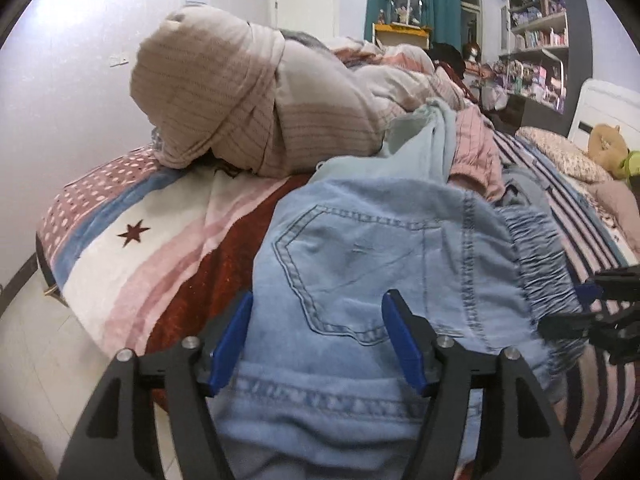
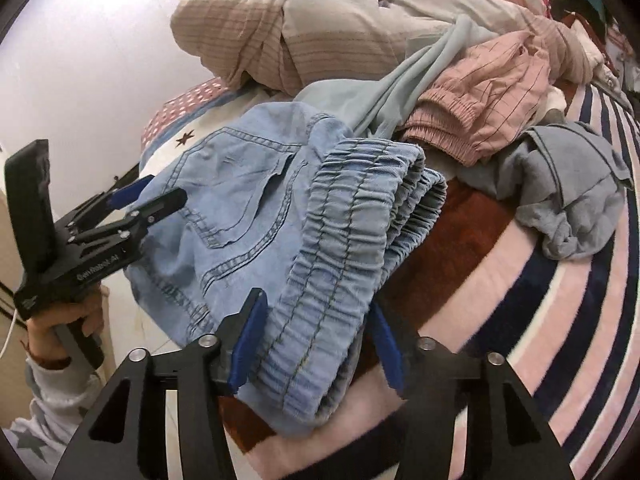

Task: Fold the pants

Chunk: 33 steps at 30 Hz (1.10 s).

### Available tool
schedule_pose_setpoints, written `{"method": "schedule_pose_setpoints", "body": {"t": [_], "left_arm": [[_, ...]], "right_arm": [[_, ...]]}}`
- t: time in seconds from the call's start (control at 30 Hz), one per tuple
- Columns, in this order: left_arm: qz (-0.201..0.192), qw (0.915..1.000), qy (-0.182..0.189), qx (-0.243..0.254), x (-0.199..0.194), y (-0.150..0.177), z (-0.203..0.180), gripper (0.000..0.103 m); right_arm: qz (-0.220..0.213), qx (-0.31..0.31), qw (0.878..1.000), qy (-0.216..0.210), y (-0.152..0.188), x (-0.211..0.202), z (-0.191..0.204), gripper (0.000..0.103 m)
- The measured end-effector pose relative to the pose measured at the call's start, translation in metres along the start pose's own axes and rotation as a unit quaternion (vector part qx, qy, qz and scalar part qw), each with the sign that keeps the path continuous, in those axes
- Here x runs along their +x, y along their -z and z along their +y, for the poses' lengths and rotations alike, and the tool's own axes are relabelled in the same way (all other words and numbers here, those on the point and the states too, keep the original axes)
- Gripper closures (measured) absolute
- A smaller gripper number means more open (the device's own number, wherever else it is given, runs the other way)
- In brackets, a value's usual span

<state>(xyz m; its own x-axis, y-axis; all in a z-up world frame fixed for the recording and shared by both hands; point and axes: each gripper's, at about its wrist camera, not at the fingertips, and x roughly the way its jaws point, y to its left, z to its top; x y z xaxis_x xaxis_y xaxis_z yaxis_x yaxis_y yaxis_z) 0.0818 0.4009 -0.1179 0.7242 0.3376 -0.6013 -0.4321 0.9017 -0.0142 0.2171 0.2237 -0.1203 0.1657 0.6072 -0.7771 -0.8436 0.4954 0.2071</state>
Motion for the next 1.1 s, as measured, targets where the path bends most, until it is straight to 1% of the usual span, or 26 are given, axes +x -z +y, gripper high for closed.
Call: {"method": "schedule_pose_setpoints", "body": {"t": [0.03, 0.13, 0.27, 0.33, 0.4, 0.43, 0.47, 0.53, 0.63, 0.73, 0.87, 1.0, 1.07, 1.1], "left_arm": [[-0.001, 1.0, 0.003, -0.004, -0.004, -0.001, -0.002, 0.038], [-0.008, 0.9999, 0.011, -0.006, -0.02, -0.002, -0.01, 0.038], [-0.024, 0.9996, 0.016, -0.002, -0.045, -0.006, -0.025, 0.034], [-0.03, 0.9992, 0.025, -0.005, -0.058, -0.007, -0.033, 0.034], [-0.034, 0.9986, 0.037, -0.015, -0.07, -0.006, -0.044, 0.031], [-0.034, 0.9983, 0.043, -0.016, -0.075, -0.006, -0.049, 0.029], [-0.036, 0.9979, 0.051, -0.017, -0.08, -0.005, -0.055, 0.028], [-0.04, 0.9971, 0.064, -0.011, -0.09, -0.004, -0.072, 0.026], [-0.045, 0.9965, 0.071, -0.008, -0.103, -0.001, -0.095, 0.025], [-0.048, 0.9954, 0.082, -0.004, -0.119, 0.002, -0.121, 0.019], [-0.052, 0.9936, 0.1, 0.012, -0.138, 0.009, -0.158, 0.016], [-0.052, 0.9931, 0.103, 0.022, -0.155, 0.015, -0.195, 0.014], [-0.052, 0.9929, 0.104, 0.026, -0.161, 0.016, -0.208, 0.012], [-0.053, 0.9927, 0.103, 0.031, -0.166, 0.018, -0.218, 0.011]], "right_arm": [[-0.001, -0.003, 1.0, 0.001, 0.002, -0.003, 0.002, 0.054], [-0.001, -0.01, 1.0, -0.001, 0.011, -0.016, 0.003, 0.048], [-0.007, -0.014, 1.0, -0.001, 0.023, -0.039, 0.005, 0.043], [-0.012, -0.012, 1.0, -0.001, 0.031, -0.051, 0.004, 0.041], [-0.018, -0.013, 1.0, 0.0, 0.039, -0.066, 0.002, 0.041], [-0.02, -0.015, 1.0, 0.002, 0.043, -0.073, 0.001, 0.038], [-0.024, -0.018, 1.0, 0.006, 0.047, -0.079, 0.0, 0.033], [-0.036, -0.017, 0.999, 0.021, 0.059, -0.097, -0.005, 0.029], [-0.048, -0.01, 0.998, 0.033, 0.076, -0.123, -0.014, 0.029], [-0.064, -0.008, 0.997, 0.048, 0.094, -0.15, -0.02, 0.024], [-0.094, -0.014, 0.993, 0.075, 0.119, -0.182, -0.026, 0.017], [-0.118, -0.007, 0.987, 0.105, 0.147, -0.213, -0.037, 0.014], [-0.13, -0.002, 0.984, 0.12, 0.16, -0.227, -0.043, 0.008], [-0.136, 0.0, 0.983, 0.126, 0.164, -0.232, -0.045, 0.008]]}}
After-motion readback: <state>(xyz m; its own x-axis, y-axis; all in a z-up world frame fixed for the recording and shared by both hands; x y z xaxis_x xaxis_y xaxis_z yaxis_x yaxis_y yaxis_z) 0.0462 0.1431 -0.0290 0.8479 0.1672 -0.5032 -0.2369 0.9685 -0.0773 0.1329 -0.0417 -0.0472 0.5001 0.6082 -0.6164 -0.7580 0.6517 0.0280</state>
